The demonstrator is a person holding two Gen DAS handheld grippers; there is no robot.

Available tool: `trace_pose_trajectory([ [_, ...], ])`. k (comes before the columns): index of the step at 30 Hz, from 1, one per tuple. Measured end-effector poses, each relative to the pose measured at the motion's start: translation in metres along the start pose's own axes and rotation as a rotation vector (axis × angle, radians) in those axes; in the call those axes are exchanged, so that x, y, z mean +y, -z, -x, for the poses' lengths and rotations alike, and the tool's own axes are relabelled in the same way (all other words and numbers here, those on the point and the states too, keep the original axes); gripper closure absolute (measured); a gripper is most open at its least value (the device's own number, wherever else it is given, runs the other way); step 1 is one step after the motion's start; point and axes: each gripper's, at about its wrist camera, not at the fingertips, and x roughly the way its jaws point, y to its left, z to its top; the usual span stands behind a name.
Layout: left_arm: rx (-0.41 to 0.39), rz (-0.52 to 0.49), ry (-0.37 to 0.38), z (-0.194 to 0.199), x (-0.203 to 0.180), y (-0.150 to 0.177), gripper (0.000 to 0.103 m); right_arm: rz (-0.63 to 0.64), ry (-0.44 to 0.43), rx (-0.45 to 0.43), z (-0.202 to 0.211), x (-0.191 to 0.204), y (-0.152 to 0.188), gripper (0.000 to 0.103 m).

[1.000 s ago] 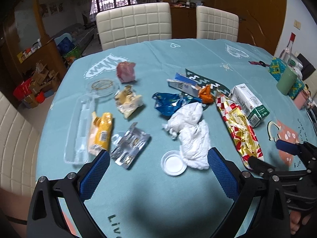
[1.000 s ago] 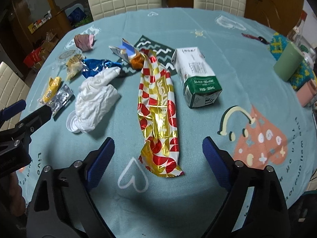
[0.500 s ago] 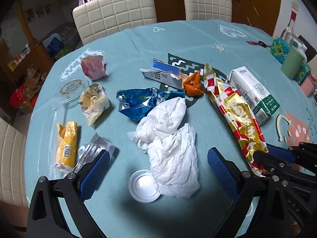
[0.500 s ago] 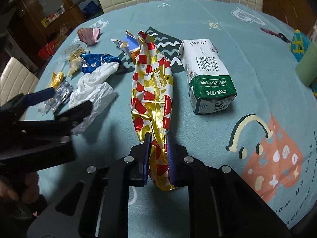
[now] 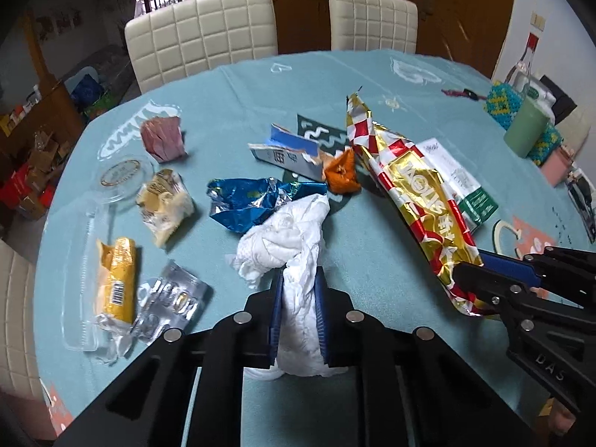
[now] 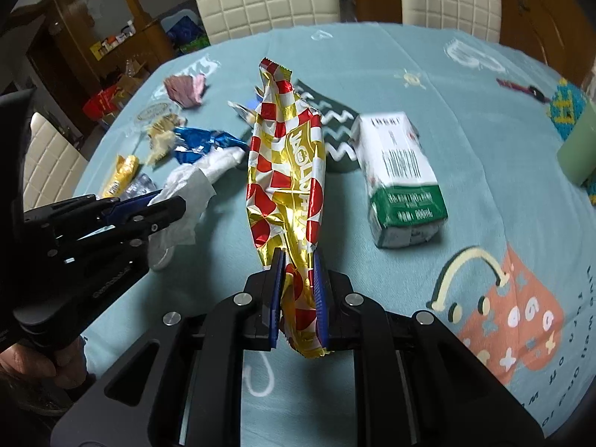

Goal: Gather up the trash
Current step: 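Carry both items to the clear bin on the chair and release them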

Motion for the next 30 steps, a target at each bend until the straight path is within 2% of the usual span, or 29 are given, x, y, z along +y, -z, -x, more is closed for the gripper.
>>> trace_pose_trajectory([
  [9, -0.100, 0.099, -0.060, 0.048, 0.043, 0.018, 0.087, 0.141, -0.080, -0.035, 0.009, 0.063, -0.010, 0.085],
  [16, -0.130, 0.223, -0.185, 0.081, 0.103, 0.049, 0.087, 0.297, -0.176, -0.035, 0.008, 0.138, -0.012, 0.085],
  [23, -0.175, 0.358, -0.350, 0.118, 0.172, 0.083, 0.087, 0.467, -0.278, -0.032, 0.003, 0.219, -0.018, 0.085],
  [28, -0.206, 0.462, -0.455, 0.144, 0.227, 0.100, 0.087, 0.552, -0.361, -0.041, -0.001, 0.278, -0.034, 0.085],
  [30, -0.208, 0.488, -0.475, 0.148, 0.245, 0.103, 0.087, 0.578, -0.392, -0.049, -0.004, 0.304, -0.044, 0.085],
])
